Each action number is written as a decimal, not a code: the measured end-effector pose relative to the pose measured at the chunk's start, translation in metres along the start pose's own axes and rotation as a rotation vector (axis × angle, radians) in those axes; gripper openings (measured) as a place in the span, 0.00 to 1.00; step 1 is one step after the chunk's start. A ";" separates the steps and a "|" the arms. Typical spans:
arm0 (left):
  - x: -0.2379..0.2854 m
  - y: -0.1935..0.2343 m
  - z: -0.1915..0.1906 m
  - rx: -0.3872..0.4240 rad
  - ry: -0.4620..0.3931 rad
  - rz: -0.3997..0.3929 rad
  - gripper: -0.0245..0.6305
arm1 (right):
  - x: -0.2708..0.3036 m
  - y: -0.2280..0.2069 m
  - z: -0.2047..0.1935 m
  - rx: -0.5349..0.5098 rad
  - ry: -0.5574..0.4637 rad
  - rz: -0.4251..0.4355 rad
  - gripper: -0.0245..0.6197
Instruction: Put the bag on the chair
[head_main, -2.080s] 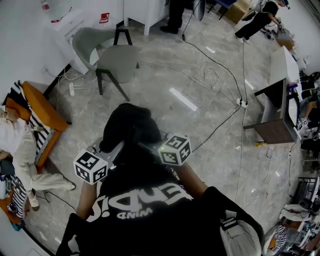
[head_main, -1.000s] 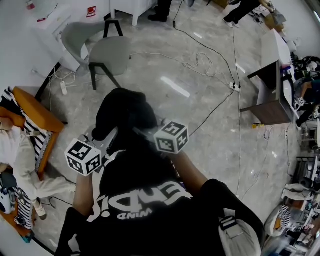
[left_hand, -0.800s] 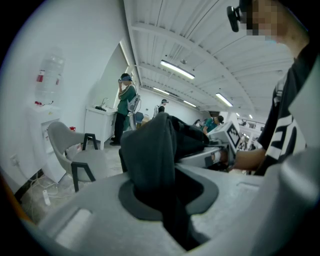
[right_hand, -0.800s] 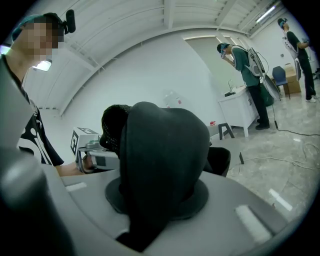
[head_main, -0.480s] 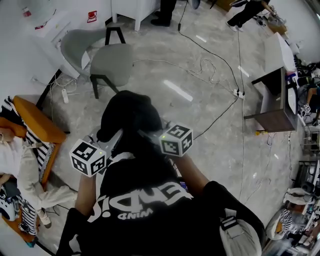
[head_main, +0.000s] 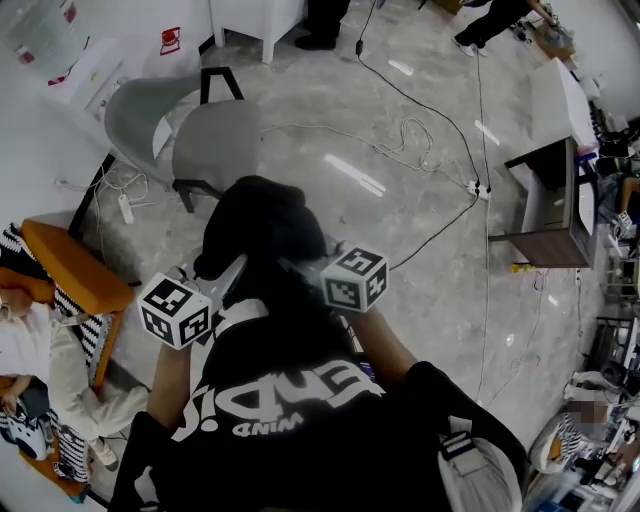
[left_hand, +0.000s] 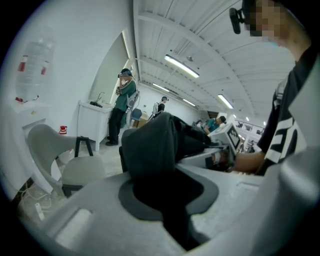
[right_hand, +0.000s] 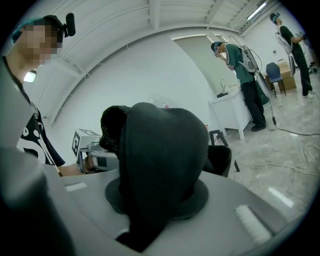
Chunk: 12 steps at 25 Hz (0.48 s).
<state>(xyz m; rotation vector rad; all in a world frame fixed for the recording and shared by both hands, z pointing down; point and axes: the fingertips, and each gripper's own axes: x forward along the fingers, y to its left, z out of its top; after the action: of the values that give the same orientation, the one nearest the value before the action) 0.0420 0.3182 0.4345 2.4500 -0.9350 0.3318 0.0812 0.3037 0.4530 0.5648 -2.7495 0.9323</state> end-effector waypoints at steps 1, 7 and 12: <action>0.006 0.008 0.007 -0.002 0.000 0.001 0.13 | 0.004 -0.008 0.009 0.000 0.001 0.001 0.15; 0.041 0.052 0.051 0.001 -0.009 0.010 0.13 | 0.024 -0.054 0.059 -0.006 0.013 0.018 0.15; 0.066 0.081 0.080 -0.008 -0.028 0.035 0.13 | 0.037 -0.088 0.093 -0.009 0.022 0.040 0.15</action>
<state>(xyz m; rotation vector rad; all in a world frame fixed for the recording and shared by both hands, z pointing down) 0.0398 0.1869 0.4212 2.4393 -0.9899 0.3058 0.0787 0.1714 0.4388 0.4966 -2.7534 0.9294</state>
